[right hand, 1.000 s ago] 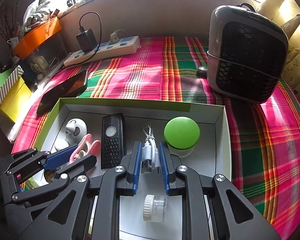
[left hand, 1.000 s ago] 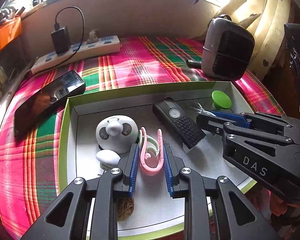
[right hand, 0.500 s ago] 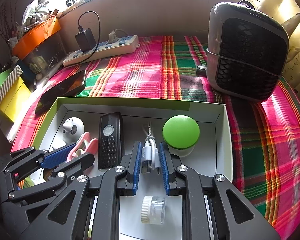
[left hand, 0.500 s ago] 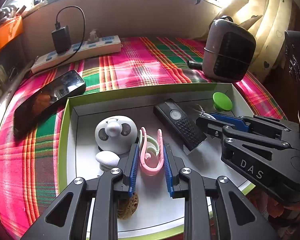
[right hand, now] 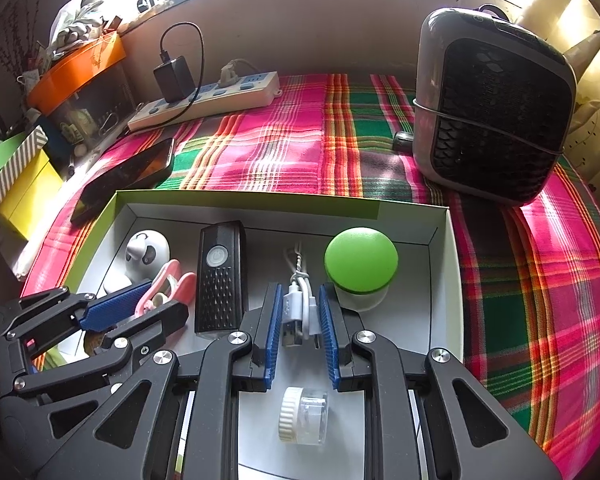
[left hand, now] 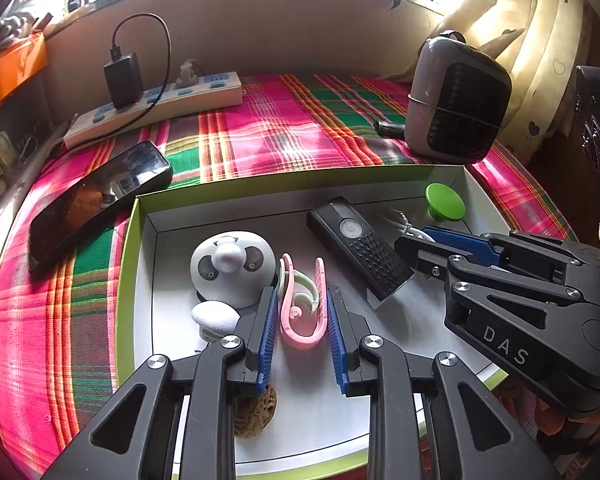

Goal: Organize objects
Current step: 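Open the left gripper to release the clip while the right releases the cable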

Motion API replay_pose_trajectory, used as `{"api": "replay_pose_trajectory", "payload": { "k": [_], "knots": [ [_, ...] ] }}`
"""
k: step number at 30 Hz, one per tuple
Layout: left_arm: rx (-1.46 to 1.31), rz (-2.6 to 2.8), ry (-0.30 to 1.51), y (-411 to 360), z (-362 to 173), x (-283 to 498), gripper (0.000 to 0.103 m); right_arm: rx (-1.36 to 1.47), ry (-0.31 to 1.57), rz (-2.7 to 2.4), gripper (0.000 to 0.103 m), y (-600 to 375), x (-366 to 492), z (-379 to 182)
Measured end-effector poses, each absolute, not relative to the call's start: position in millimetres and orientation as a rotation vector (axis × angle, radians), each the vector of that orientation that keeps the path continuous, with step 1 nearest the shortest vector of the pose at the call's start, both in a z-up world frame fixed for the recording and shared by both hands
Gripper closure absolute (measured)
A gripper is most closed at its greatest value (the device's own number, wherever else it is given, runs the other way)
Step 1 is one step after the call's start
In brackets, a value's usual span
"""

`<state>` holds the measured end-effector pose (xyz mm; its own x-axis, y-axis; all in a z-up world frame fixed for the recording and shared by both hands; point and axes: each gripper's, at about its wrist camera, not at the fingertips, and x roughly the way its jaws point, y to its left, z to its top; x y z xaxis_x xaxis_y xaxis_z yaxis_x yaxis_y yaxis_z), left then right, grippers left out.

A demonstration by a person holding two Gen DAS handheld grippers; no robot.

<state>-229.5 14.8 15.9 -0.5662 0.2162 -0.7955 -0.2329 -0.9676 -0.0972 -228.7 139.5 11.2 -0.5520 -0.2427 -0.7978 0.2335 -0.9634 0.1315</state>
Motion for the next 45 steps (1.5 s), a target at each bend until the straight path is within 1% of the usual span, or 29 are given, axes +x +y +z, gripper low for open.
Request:
{"api": "replay_pose_trajectory", "payload": {
  "k": [4, 8, 11, 17, 34, 38, 45],
  "knots": [
    [-1.303, 2.574, 0.030, 15.0, 16.1, -229.2, 0.077, 1.311, -0.024, -2.552, 0.082, 140.8, -227.9, 11.4],
    [-1.309, 2.578, 0.030, 15.4, 16.7, -228.8, 0.070, 1.304, 0.005, -2.559, 0.076, 139.5, -225.4, 11.9],
    [-1.311, 2.580, 0.028, 14.8, 16.6, -229.1, 0.067, 1.302, -0.007, -2.560, 0.074, 140.3, -225.3, 11.7],
    [-1.319, 2.590, 0.032, 13.1, 16.4, -230.3, 0.065, 1.300, -0.009, -2.564, 0.074, 141.3, -223.8, 12.3],
    [-1.305, 2.593, 0.018, 7.8, 22.2, -219.1, 0.065, 1.249, -0.020, -2.591, 0.074, 150.6, -206.3, 22.4],
    [-1.284, 2.601, 0.021, 6.6, 26.8, -212.7, 0.065, 1.227, -0.023, -2.600, 0.066, 155.2, -197.9, 27.7],
    [-1.245, 2.609, 0.008, 3.9, 35.7, -200.1, 0.065, 1.197, -0.030, -2.622, 0.066, 160.4, -187.0, 36.3]
  ]
}}
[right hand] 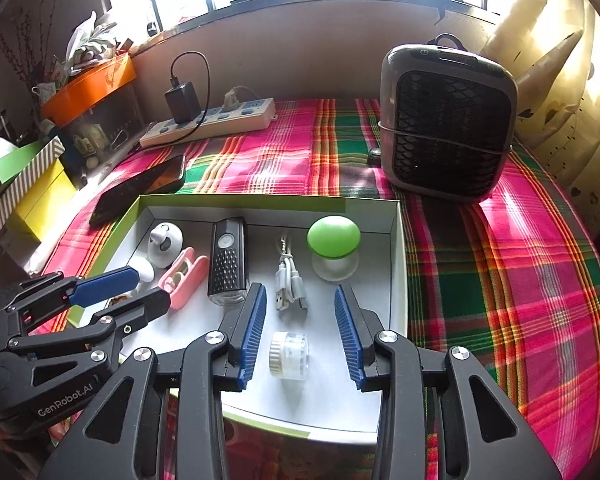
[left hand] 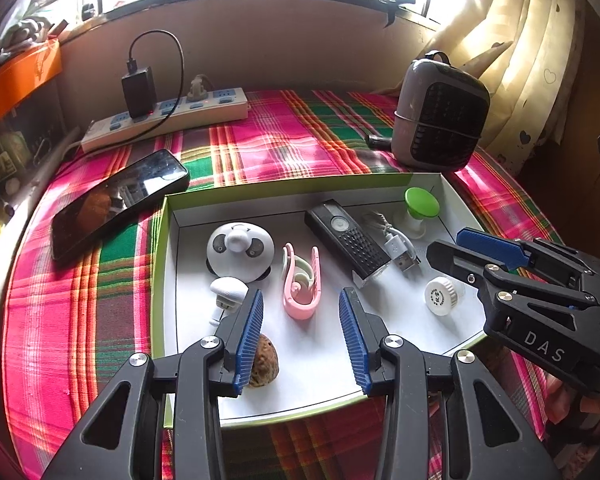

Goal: Organize objects
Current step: 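Open the left gripper to release the clip while the right releases the cable, then withdraw both grippers from the box toward the second pink clip and walnut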

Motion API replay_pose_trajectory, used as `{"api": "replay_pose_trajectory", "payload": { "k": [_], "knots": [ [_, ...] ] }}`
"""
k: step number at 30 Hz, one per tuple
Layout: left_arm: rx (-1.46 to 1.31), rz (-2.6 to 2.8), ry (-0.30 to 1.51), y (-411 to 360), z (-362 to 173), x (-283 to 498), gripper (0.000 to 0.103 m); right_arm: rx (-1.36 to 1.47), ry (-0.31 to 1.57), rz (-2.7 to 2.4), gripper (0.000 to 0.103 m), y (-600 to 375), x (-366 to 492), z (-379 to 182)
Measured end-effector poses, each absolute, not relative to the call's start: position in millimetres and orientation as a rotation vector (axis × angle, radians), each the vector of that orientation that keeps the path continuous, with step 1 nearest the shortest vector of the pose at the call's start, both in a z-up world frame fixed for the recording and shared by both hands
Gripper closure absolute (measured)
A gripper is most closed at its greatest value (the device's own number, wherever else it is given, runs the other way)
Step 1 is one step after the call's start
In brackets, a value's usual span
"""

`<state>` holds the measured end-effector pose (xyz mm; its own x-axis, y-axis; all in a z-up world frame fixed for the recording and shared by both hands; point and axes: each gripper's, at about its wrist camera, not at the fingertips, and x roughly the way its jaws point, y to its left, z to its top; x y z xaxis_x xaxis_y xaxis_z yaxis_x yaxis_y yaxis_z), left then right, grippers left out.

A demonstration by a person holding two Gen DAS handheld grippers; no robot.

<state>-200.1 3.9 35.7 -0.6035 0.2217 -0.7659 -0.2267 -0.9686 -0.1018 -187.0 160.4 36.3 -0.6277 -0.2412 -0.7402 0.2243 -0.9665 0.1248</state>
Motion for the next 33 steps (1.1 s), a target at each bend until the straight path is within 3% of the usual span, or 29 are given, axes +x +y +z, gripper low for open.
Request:
{"api": "replay_pose_trajectory", "payload": {
  "k": [29, 33],
  "knots": [
    [-1.113, 2.583, -0.050, -7.7, 46.3, -125.6, 0.065, 1.119, -0.038, -2.710, 0.064, 190.2, -112.1, 48.3],
    [-1.117, 2.541, -0.039, -2.7, 40.1, -122.7, 0.065, 1.144, -0.025, -2.709, 0.054, 190.5, -106.2, 40.5]
  ]
}}
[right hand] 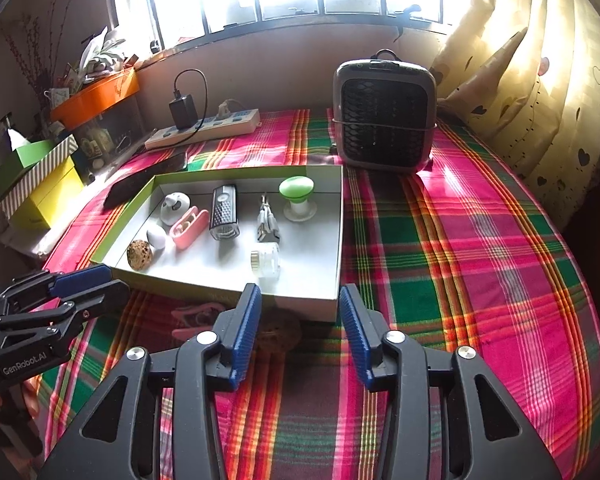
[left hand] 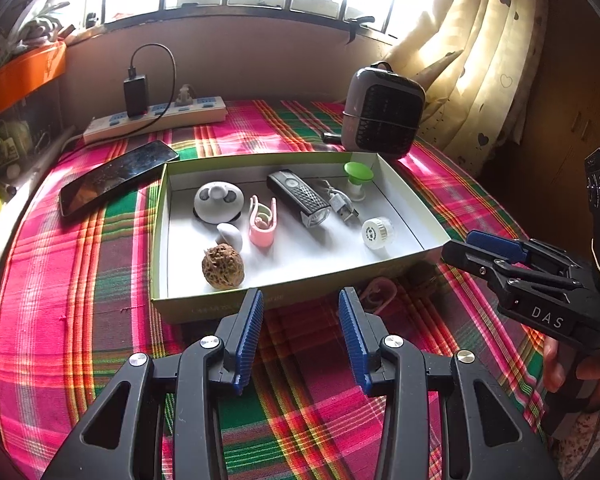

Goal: Organize objects
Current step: 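Withdraw both grippers from the box toward the second pink clip and walnut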

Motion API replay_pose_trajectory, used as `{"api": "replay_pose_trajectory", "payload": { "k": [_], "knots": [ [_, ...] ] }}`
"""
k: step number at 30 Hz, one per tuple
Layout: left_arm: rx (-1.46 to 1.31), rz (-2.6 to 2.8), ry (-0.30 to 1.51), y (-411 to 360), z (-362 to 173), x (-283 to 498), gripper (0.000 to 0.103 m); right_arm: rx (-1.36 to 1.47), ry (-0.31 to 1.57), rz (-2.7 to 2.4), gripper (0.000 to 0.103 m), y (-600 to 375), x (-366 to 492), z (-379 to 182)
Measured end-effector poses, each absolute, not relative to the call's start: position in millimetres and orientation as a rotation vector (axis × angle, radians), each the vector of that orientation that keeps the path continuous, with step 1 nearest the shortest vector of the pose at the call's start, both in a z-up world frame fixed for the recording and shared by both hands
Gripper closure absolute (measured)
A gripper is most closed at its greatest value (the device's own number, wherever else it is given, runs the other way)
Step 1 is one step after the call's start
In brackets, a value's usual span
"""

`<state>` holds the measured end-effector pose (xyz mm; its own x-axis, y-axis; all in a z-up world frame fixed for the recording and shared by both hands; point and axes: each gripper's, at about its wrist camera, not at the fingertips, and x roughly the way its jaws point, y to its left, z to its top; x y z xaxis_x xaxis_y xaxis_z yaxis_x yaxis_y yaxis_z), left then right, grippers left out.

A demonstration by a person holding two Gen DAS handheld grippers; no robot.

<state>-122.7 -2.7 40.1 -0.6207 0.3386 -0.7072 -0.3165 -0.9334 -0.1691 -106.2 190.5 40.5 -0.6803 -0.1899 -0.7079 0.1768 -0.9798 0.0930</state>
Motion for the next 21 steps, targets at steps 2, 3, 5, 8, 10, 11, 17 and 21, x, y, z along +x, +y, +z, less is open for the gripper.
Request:
{"api": "replay_pose_trajectory", "payload": {
  "k": [2, 3, 5, 8, 10, 11, 17, 21],
  "knots": [
    [-1.139, 2.512, -0.035, 0.4, 34.5, -122.9, 0.065, 1.159, -0.024, -2.703, 0.054, 190.6, -103.8, 36.3],
    [-1.152, 2.495, -0.036, 1.9, 31.4, -123.5, 0.065, 1.169, -0.028, -2.701, 0.054, 190.9, -103.0, 33.9],
    [-1.173, 2.467, -0.048, 4.0, 26.4, -123.5, 0.065, 1.192, -0.034, -2.689, 0.054, 190.4, -102.1, 28.4],
    [-1.176, 2.454, -0.045, 6.4, 22.7, -122.1, 0.065, 1.216, -0.032, -2.675, 0.054, 187.2, -102.4, 21.9],
    [-1.182, 2.446, -0.046, 6.6, 21.0, -122.3, 0.065, 1.216, -0.014, -2.665, 0.054, 182.9, -102.6, 19.4],
    [-1.184, 2.445, -0.046, 6.6, 20.3, -122.4, 0.065, 1.218, -0.003, -2.664, 0.054, 180.6, -103.2, 18.4],
    [-1.198, 2.422, -0.050, 8.3, 14.5, -125.5, 0.065, 1.255, 0.007, -2.655, 0.054, 175.6, -108.3, 10.8],
    [-1.204, 2.396, -0.069, 9.2, 11.1, -127.9, 0.065, 1.285, 0.015, -2.661, 0.054, 175.2, -112.5, 7.7]
  ]
}}
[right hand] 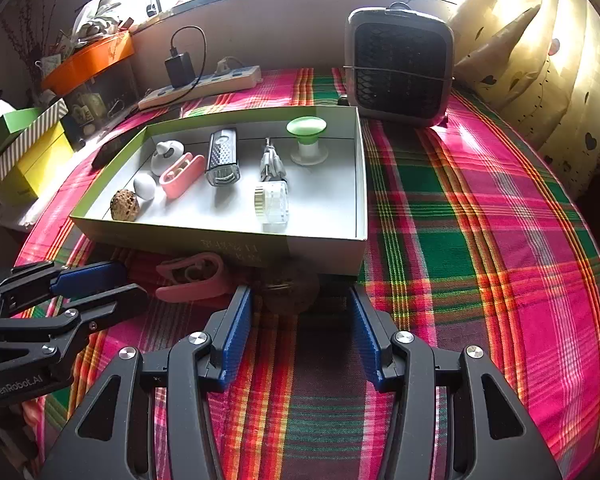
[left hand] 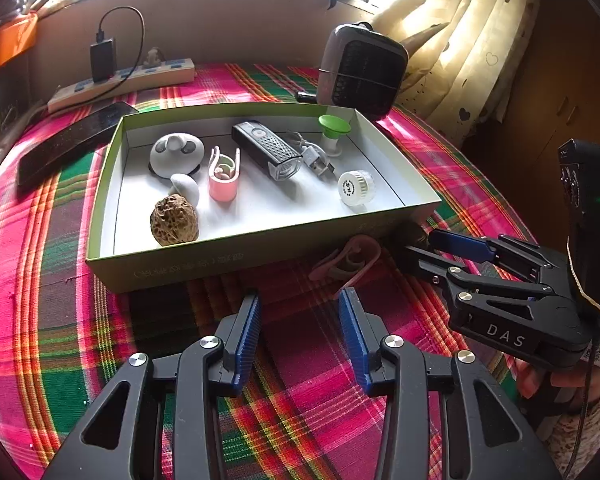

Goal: Organize objects
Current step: 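Withdraw both grippers from the box toward the second pink clip and walnut, then grasp the second pink clip with the left gripper while the right grasps the brown walnut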

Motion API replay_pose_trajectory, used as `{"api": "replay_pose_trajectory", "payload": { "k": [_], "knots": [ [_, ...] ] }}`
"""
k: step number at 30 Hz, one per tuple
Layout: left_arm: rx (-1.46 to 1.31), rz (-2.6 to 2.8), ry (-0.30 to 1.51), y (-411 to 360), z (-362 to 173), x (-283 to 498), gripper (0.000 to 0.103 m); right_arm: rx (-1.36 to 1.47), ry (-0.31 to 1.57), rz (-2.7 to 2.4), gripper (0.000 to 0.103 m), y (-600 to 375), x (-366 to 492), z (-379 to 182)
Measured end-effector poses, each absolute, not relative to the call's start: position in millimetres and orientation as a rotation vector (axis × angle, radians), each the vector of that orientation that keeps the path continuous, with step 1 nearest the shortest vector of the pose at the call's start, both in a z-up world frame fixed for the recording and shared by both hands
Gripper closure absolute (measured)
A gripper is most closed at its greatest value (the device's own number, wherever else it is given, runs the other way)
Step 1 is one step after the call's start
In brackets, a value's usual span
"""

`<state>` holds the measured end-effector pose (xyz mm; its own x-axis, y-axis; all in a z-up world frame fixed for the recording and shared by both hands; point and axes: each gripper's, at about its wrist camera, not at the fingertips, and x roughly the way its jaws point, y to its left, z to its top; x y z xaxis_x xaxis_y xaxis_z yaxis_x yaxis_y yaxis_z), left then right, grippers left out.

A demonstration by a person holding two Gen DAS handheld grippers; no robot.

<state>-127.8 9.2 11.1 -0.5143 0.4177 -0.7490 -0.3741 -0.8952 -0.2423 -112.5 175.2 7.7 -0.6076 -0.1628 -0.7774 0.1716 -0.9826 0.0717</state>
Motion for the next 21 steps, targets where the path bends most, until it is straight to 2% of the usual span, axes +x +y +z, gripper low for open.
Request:
{"api": "replay_pose_trajectory", "payload": {
  "k": [9, 15, 21],
  "knots": [
    [-1.169, 2.355, -0.022, 20.0, 12.3, -129.0, 0.058, 1.276, 0.053, -2.671, 0.054, 173.4, -114.2, 6.0],
    [-1.160, 2.347, 0.034, 28.1, 14.2, -132.6, 0.058, 1.263, 0.055, -2.655, 0.070, 173.7, -113.1, 6.8],
    [-1.160, 2.330, 0.047, 32.2, 13.3, -135.2, 0.058, 1.262, 0.053, -2.654, 0.070, 177.5, -110.4, 6.9]
  ]
}}
